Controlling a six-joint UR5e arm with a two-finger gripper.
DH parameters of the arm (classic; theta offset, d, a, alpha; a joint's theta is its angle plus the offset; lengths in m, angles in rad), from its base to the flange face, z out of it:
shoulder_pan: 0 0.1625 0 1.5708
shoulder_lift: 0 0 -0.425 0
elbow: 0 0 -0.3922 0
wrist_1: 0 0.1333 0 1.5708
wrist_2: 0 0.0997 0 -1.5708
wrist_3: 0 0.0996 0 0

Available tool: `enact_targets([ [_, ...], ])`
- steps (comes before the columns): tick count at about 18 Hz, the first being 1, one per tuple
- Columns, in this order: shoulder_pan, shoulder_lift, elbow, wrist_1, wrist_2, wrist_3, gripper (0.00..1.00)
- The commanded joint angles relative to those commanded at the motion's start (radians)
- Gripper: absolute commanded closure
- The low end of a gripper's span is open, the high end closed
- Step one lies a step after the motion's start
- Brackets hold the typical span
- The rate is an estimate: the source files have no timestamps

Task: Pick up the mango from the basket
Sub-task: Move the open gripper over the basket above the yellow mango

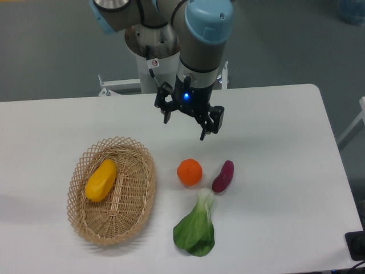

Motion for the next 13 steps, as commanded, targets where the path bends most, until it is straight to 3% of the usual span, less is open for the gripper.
enact_targets([
  [9, -0.012, 0.037, -0.077, 0.041, -0.017, 0.002, 0.0],
  [13, -0.034, 0.058, -0.144, 0.107, -0.075, -0.041, 0.0],
])
